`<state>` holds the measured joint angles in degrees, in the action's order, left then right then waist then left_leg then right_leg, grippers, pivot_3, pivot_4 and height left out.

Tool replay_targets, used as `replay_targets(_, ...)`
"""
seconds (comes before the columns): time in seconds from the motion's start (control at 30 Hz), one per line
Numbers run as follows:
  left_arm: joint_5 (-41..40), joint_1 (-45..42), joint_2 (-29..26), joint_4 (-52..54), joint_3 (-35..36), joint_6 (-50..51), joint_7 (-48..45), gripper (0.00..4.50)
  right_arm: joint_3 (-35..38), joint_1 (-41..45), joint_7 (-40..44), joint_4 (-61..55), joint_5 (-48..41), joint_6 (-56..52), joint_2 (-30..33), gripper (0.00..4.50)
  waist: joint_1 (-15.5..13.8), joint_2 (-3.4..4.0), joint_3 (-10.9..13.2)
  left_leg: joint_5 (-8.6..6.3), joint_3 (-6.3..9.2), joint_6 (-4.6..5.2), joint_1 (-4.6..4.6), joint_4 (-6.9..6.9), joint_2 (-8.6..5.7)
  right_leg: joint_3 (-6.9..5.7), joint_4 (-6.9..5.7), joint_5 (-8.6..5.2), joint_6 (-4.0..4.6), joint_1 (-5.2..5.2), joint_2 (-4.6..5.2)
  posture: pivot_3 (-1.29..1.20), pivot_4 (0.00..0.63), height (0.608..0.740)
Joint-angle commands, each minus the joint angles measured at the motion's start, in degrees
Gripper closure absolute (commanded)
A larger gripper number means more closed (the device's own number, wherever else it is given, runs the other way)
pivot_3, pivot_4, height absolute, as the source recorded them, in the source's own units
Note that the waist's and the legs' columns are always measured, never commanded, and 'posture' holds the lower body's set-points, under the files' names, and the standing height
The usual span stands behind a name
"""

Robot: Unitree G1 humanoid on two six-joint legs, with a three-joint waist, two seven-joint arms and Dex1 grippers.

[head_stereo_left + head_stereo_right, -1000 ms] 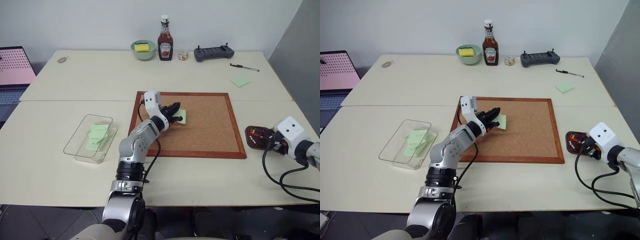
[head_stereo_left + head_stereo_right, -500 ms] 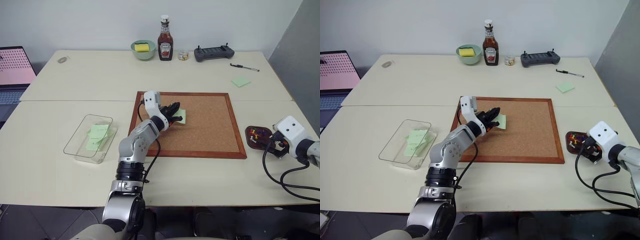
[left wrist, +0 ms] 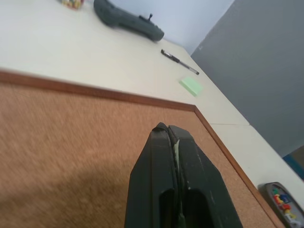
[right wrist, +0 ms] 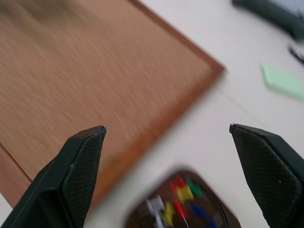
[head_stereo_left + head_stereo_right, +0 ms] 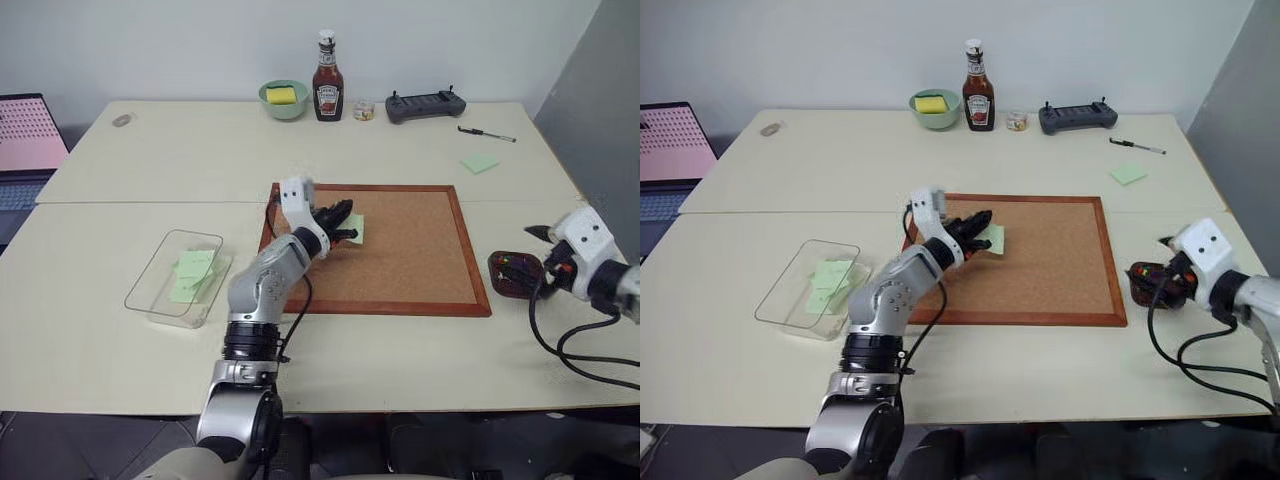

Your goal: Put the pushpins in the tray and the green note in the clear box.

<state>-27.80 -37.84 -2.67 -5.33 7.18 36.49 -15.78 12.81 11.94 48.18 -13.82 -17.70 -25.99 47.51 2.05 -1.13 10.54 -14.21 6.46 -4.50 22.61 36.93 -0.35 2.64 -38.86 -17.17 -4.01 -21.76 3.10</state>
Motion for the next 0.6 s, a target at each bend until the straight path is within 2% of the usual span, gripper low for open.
replay_targets(0.03, 1.17, 0.25, -7.32, 11.75, 0.72, 4.31, 1.16, 4.50, -5.49, 4.59, 2.64, -3.44, -3.06, 1.47, -3.41, 0.07, 0.04, 0.00, 0.00, 0.00, 0.01, 0.00, 0.01, -0.01, 0.00, -0.01, 0.00, 0.00, 0.00, 0.00, 0.00, 0.00, 0.150, 0.740)
replay_targets(0.2, 0.83, 4.17, -18.13, 23.10, 5.68, 12.83, 4.01, 4.50, -14.30, 10.49, 6.13, -4.19, -5.06, 1.49, -9.79, 0.07, 0.45, 0.01, 0.00, 0.03, 0.06, -0.06, 0.00, -0.05, 0.00, -0.02, -0.01, 0.00, 0.00, -0.03, 0.00, 0.00, 0.150, 0.740)
replay_targets(0.37, 1.58, 10.32, -28.00, 31.51, 11.81, 19.59, 4.87, 4.50, -20.34, 16.94, 9.89, 0.31, -4.52, 4.01, -15.13, 0.07, 0.27, -0.05, 0.04, -0.01, 0.12, 0.01, 0.03, 0.00, -0.01, -0.08, -0.02, 0.00, 0.01, -0.04, 0.01, 0.00, 0.150, 0.740)
replay_targets(0.5, 3.20, 18.03, -32.54, 35.92, 14.74, 21.50, 5.27, 4.50, -23.12, 19.69, 12.68, 4.89, -2.87, 7.45, -17.05, 0.07, -0.08, -0.05, 0.04, -0.03, 0.15, 0.04, 0.02, -0.04, 0.00, -0.11, 0.00, 0.00, 0.01, -0.04, 0.01, 0.00, 0.150, 0.740)
replay_targets(0.6, 4.01, 22.15, -33.22, 37.86, 16.33, 21.86, 6.02, 4.50, -24.19, 21.27, 13.62, 7.43, -2.17, 9.20, -18.09, 0.07, -0.36, -0.07, 0.05, -0.05, 0.17, 0.08, 0.05, -0.04, -0.01, -0.13, 0.00, 0.01, 0.02, -0.05, 0.03, 0.00, 0.150, 0.740)
